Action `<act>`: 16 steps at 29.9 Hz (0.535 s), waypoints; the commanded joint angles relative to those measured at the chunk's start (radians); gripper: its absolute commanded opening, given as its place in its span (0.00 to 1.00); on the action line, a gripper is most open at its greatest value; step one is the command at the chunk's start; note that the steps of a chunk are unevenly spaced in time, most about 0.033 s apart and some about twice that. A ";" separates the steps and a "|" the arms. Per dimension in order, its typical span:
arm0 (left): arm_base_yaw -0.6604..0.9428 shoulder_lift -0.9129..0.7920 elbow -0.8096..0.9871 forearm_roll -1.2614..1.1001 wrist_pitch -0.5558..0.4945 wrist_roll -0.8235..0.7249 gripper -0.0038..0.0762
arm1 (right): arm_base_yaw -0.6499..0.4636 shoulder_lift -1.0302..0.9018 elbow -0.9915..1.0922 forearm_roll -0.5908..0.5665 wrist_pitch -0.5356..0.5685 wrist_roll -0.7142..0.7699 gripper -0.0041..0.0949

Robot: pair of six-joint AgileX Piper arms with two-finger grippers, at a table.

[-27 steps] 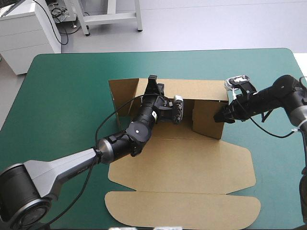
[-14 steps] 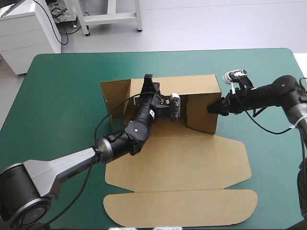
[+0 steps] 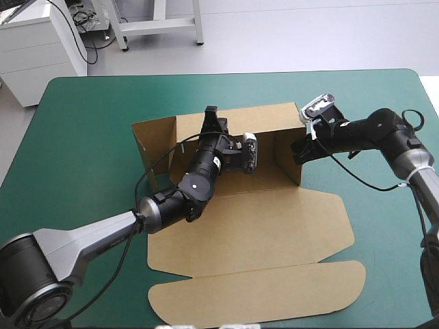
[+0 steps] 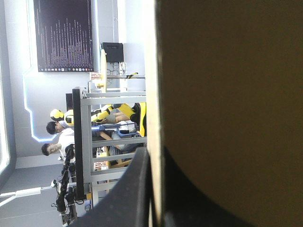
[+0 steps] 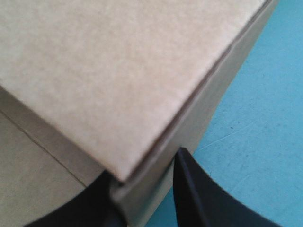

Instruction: Fold the box

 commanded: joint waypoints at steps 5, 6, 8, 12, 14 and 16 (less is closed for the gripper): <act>-0.012 -0.037 -0.021 0.057 -0.046 -0.037 0.04 | 0.103 -0.035 -0.023 -0.259 -0.154 0.329 0.06; -0.012 -0.037 -0.021 0.057 -0.046 -0.037 0.04 | 0.106 -0.035 -0.023 -0.294 -0.167 0.366 0.04; -0.012 -0.037 -0.021 0.057 -0.046 -0.037 0.04 | 0.108 -0.035 -0.023 -0.337 -0.178 0.438 0.04; -0.012 -0.037 -0.021 0.057 -0.046 -0.037 0.04 | 0.108 -0.035 -0.023 -0.394 -0.180 0.525 0.04; -0.012 -0.037 -0.021 0.057 -0.046 -0.037 0.04 | 0.108 -0.035 -0.023 -0.404 -0.173 0.537 0.04; -0.012 -0.037 -0.021 0.057 -0.041 -0.037 0.04 | 0.108 -0.035 -0.023 -0.407 -0.171 0.553 0.04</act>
